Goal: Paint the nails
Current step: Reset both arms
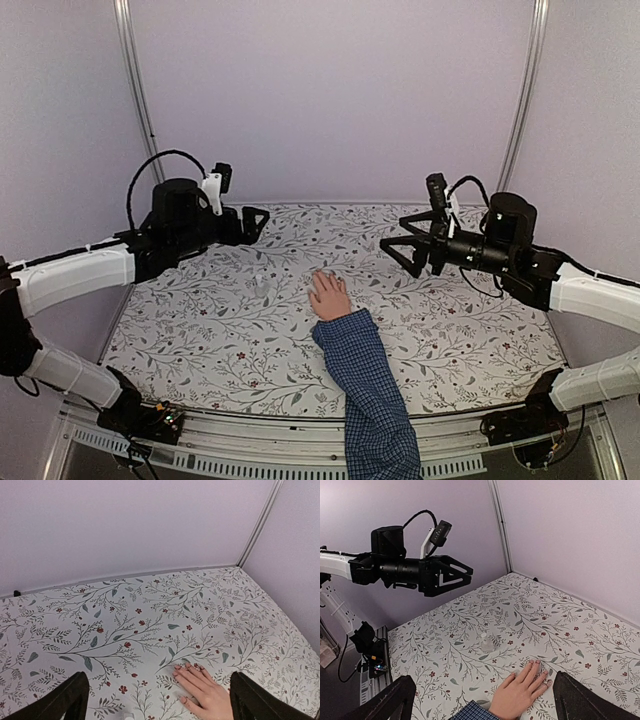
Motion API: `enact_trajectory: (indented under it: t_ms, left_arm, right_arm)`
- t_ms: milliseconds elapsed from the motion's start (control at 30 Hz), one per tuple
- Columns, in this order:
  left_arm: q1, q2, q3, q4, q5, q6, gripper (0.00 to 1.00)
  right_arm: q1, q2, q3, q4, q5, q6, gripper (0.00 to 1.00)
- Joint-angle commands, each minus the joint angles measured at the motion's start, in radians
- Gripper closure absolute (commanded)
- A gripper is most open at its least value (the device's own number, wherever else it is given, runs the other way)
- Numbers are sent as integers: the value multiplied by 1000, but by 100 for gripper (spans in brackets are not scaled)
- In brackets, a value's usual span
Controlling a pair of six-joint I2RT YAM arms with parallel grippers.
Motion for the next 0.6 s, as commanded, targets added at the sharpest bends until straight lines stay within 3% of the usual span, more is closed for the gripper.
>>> enact_trajectory:
  t_ms: [0, 167, 567]
  left_arm:
    - [-22, -100, 8, -132, -59, -17, 0]
    - [-70, -132, -24, -216, -134, -22, 0]
    - [-118, -85, -53, -175, -190, -43, 0]
  right_arm:
    - [-34, -31, -66, 32, 6, 29, 1]
    - [-69, -68, -152, 67, 19, 64, 1]
    - [-94, -82, -230, 111, 31, 95, 1]
